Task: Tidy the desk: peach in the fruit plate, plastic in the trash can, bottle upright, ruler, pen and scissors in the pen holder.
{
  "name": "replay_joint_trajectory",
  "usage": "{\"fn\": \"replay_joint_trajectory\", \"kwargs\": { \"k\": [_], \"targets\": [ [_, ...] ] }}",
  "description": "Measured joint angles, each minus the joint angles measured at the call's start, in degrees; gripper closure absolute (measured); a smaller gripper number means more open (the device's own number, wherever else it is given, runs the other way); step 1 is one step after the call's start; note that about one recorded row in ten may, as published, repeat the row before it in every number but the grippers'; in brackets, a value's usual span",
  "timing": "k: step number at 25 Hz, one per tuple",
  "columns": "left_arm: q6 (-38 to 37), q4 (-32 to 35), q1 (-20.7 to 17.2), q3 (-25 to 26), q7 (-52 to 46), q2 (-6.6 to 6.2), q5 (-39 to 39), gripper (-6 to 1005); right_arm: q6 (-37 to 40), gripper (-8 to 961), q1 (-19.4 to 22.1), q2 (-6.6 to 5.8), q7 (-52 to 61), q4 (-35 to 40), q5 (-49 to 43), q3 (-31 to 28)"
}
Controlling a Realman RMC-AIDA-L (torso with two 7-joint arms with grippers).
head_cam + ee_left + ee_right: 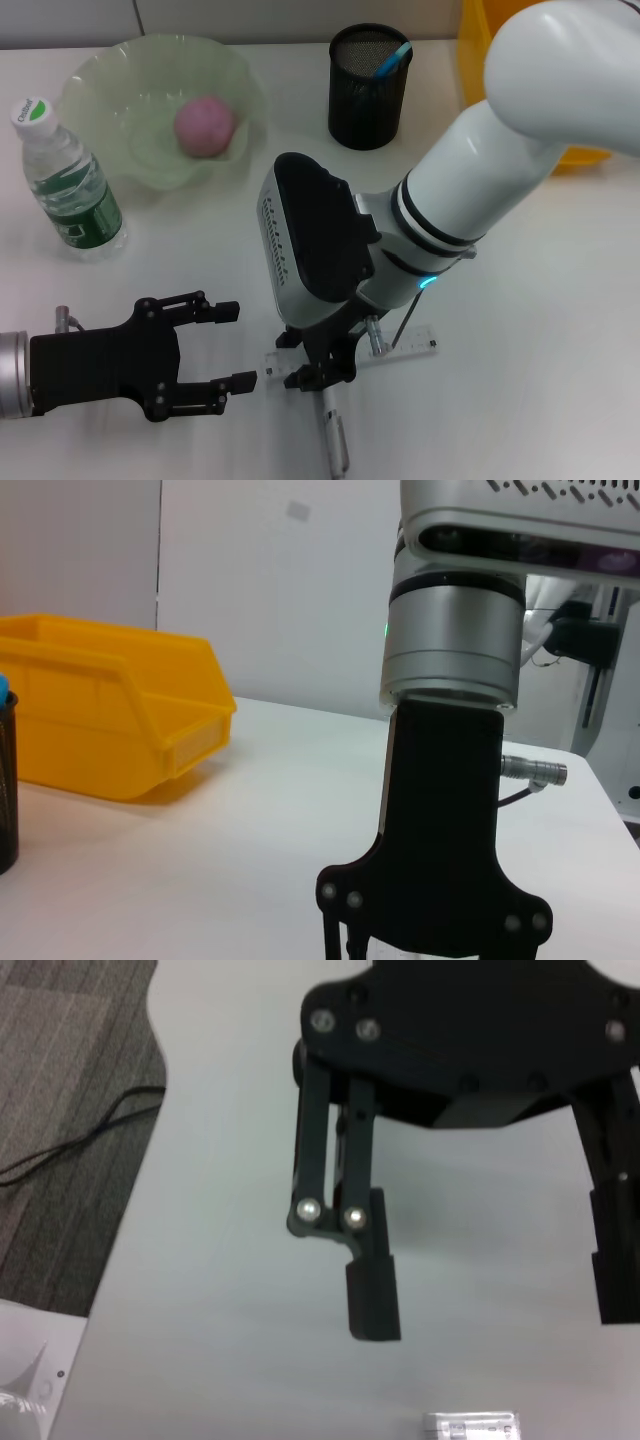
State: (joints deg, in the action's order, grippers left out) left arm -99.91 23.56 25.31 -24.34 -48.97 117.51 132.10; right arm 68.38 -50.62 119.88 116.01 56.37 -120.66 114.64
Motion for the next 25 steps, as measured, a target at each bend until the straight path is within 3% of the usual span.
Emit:
{"fn": "replay_joint_trajectory", "kwargs": {
  "k": [4,11,19,25],
  "targets": [
    [-0.1,0.0,0.0,0.0,-0.3,-0.06,0.0,215,3.3,572,0.0,-0.04,0.1,1.2,0.0,-2.8],
    [-0.2,-0.2,0.0,0.0,-0.8,0.02,0.0,215,13.1,572,1.3,-0.5,-0.5,6.2,-2.5,-13.9],
    [-0.4,-0.5,0.0,0.6,-2.3,0.15,-0.2,216,19.2,572,7.4,-0.62,-6.7,11.1,-3.0,-28.9],
    [-0.5,-1.7,-0.1,2.3,-2.4,0.67,-0.4,216,19.8,572,12.8,-0.62,-13.5,11.5,3.8,-38.1]
  ]
}}
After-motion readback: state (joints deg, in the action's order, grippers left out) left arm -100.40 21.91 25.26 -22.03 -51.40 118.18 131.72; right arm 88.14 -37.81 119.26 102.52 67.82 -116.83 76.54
